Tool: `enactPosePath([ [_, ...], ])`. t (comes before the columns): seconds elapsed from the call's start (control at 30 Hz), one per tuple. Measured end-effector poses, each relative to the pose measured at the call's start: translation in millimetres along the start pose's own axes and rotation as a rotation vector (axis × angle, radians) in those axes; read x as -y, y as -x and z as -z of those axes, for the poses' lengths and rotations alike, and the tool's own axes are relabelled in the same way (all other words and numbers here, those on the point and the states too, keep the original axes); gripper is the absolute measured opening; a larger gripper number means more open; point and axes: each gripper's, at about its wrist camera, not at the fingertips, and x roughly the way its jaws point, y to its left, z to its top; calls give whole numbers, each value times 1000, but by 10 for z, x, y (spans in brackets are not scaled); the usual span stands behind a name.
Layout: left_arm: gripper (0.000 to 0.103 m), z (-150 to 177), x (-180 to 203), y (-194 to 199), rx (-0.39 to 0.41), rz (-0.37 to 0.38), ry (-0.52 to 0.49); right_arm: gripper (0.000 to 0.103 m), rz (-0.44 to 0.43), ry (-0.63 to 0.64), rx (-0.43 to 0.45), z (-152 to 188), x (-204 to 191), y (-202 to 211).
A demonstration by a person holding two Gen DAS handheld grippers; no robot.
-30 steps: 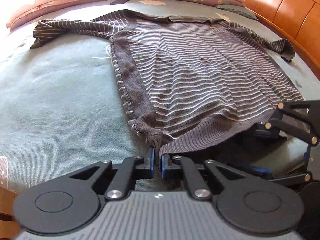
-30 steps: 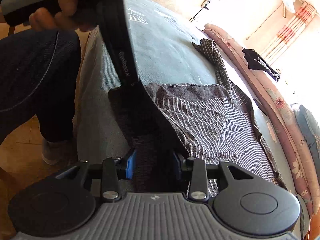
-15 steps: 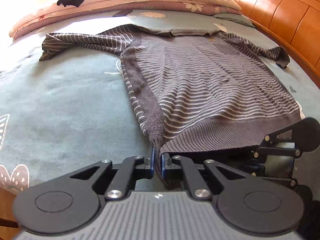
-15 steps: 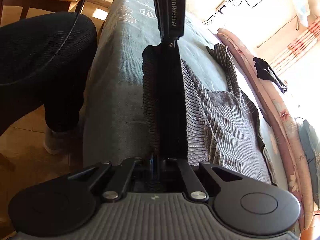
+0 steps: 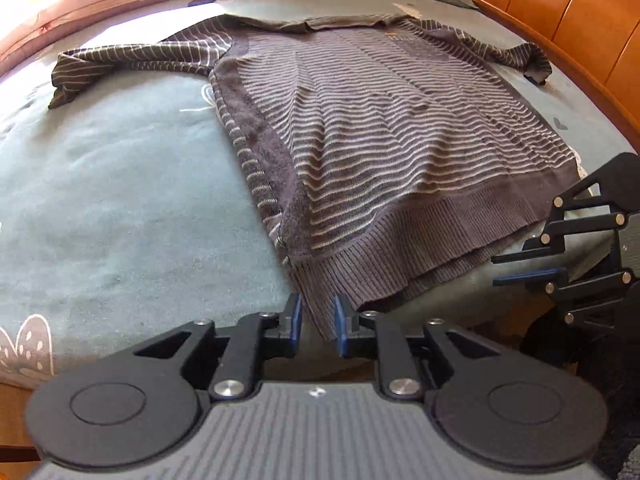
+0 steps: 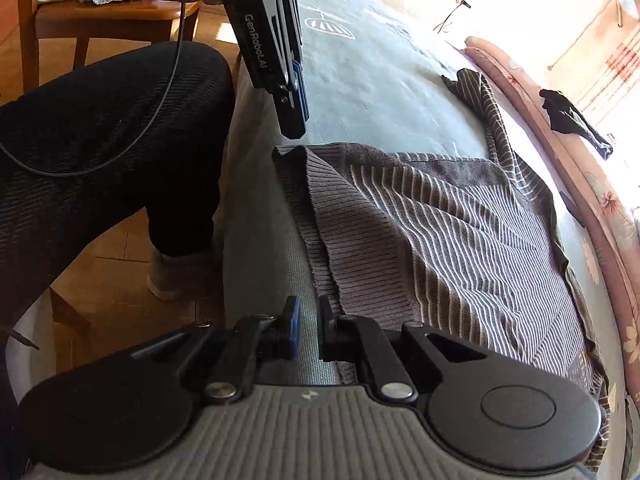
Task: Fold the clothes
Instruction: 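Open both grippers and pull them back from the sweater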
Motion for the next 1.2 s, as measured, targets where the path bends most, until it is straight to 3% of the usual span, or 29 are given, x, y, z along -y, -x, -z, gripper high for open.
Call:
enactPosePath([
  [0.13,31,-194,-71,36,65,9,6,27,71,-149,41,128,279,175],
  [0.37,30,-722,-247,-606,137,-114,42,29,250,-419,41,472,679,239],
  [0.43,30,-787,-252,-823,142,-179,24,35,275,-533,41,628,770,265],
  [0.5,30,-788,-310,-994,109,-185,60,40,329,-663,32,859,844,321],
  [0.57,33,-770,-355,-1081,103,-194,79,42,387,-784,12,1102,883,392],
  [0.63,45,-734,-387,-1083,125,-208,80,44,426,-901,3,1361,913,480],
  [0.77,48,-693,-435,-1026,109,-195,48,58,533,-1121,-3,1846,989,624],
  [0.9,46,-651,-515,-960,99,-105,77,58,618,-1279,94,2200,1035,706],
  [0.97,46,-634,-527,-967,107,-93,82,58,656,-1330,162,2301,1025,716],
  [1.0,46,-631,-531,-974,110,-91,83,58,678,-1333,149,2314,1023,709],
  [1.1,36,-656,-502,-984,113,-99,79,59,700,-1291,109,2278,1030,653],
  [1.13,21,-665,-471,-992,113,-111,63,59,681,-1286,113,2271,1036,636],
  [1.2,10,-666,-413,-990,110,-126,39,59,682,-1267,96,2245,1037,609],
])
